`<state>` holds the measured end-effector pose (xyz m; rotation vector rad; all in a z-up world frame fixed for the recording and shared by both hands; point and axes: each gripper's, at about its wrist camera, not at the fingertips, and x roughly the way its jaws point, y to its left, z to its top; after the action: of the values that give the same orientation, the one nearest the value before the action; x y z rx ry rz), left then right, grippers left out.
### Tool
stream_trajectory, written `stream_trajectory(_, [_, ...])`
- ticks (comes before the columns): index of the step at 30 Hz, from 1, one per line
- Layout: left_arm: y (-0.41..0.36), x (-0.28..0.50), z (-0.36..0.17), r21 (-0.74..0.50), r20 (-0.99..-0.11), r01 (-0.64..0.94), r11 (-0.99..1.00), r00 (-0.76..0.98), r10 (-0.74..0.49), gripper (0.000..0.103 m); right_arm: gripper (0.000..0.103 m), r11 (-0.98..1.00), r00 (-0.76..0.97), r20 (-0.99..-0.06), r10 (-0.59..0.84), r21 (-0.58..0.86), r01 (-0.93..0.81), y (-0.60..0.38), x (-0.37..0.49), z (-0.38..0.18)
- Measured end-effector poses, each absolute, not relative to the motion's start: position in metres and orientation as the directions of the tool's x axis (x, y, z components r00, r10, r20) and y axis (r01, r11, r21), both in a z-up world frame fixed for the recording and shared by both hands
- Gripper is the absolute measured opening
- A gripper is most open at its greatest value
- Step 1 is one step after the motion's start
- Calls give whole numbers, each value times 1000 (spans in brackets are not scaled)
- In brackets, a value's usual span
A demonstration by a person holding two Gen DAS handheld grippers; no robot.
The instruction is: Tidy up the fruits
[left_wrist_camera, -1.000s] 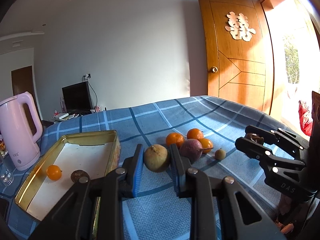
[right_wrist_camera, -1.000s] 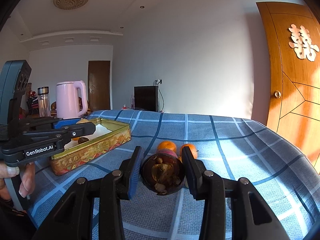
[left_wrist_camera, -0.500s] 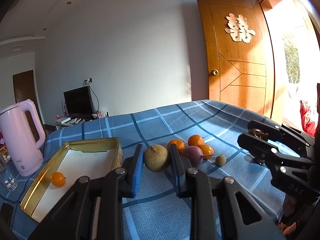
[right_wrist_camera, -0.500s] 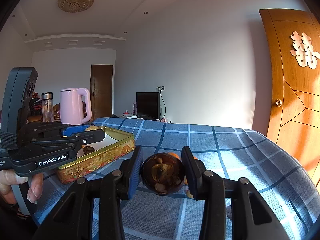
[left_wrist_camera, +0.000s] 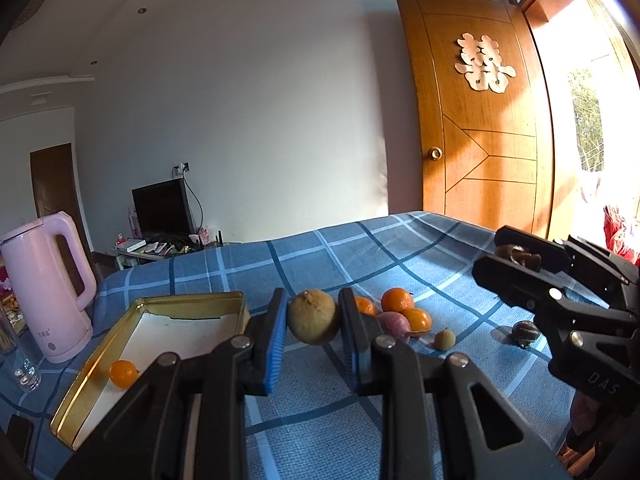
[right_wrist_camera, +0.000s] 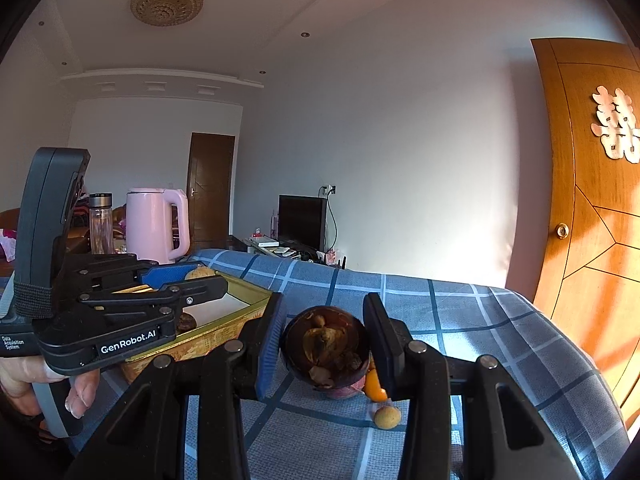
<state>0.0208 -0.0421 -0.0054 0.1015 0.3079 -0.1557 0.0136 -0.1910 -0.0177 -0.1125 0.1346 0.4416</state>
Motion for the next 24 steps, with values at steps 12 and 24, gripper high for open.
stream_trajectory(12, [-35,29,3,54,-310,137,989,944,-114,27,42,886,885,-151,440,-90,-456,-180,24,-3])
stream_trajectory(24, [-11,36,-1,20,-331,74,997,941,-63,27,42,862,865,-158,476,-108,-495,-160,32,7])
